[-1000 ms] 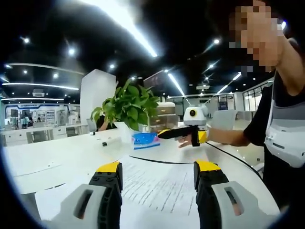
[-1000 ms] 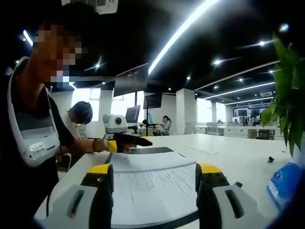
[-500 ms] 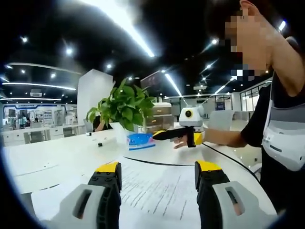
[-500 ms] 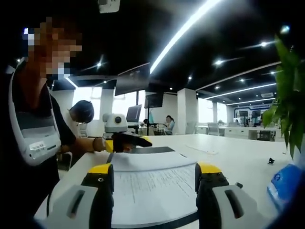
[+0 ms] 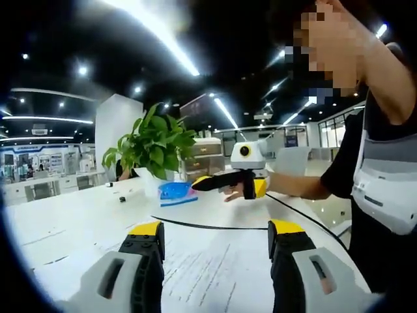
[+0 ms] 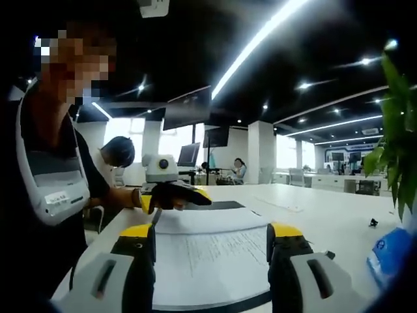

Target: Flip through the bound document one page at a time

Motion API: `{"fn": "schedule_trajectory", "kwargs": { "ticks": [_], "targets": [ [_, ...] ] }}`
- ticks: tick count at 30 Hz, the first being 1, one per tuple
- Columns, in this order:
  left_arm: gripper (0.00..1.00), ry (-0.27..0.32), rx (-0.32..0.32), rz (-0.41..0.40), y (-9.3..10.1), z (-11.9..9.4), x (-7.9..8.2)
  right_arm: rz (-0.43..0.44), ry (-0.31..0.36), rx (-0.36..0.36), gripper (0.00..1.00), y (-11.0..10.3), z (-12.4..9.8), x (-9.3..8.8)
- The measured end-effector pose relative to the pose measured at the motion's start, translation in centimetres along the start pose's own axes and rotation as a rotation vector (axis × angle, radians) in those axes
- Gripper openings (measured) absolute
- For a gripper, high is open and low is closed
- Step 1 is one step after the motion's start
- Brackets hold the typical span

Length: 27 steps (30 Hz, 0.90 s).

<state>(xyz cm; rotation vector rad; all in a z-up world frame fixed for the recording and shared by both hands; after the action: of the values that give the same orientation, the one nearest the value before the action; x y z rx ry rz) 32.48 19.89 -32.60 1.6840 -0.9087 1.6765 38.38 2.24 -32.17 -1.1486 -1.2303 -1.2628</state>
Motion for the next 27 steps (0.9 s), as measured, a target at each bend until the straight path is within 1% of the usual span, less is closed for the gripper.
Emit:
{"fn": "schedule_trajectory", "kwargs": {
  "ticks": [5,9,11,14,17,18,23,24,27],
  "targets": [
    [0.66,-0.009,-0.012,0.003,0.5,0.3,-0.3,0.009,-0.004,-0.014,0.69,-0.6,-1.1,-0.4],
    [0.66,-0.025,-0.021,0.002,0.6,0.5,-0.7,0.012,0.006,-0.021,0.69,-0.6,-1.3,-0.4],
    [0.66,-0.026,-0.021,0.001,0.6,0.5,-0.7,0.01,0.007,-0.029,0.67,-0.5,-1.2,-0.4],
    [0.66,-0.03,-0.022,0.0,0.5,0.5,-0.8,0.01,0.016,-0.04,0.61,-0.5,-1.2,-0.4],
    [0.66,-0.028,-0.017,-0.001,0.4,0.4,-0.7,0.005,0.026,-0.055,0.57,-0.1,-1.5,-0.3],
    [0.66,-0.028,-0.017,-0.002,0.4,0.4,-0.7,0.012,0.027,-0.069,0.54,0.3,-1.7,-0.3],
    [0.65,-0.03,-0.019,0.0,0.5,0.5,-0.9,0.002,0.015,-0.091,0.49,0.7,-2.1,-0.4],
    [0.65,-0.03,-0.019,0.0,0.5,0.5,-0.8,-0.018,0.011,-0.097,0.46,0.8,-2.2,-0.3],
    [0.65,-0.028,-0.017,0.0,0.5,0.5,-0.8,-0.025,-0.005,-0.115,0.39,1.1,-2.3,-0.5]
  ]
}}
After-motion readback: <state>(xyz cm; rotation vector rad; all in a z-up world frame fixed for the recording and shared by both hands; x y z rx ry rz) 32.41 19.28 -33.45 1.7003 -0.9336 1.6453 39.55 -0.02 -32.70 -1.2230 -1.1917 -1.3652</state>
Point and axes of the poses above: the point that each gripper's makers call its tool centre point, and the gripper's own axes: z roughly forward along the fingers, y roughly to its right, x roughly out of its top, the point moved 5 cm from there along -z, roughly backward along the fingers, and after that the axes turned 3 degrees about x, right-handed, at the moved point
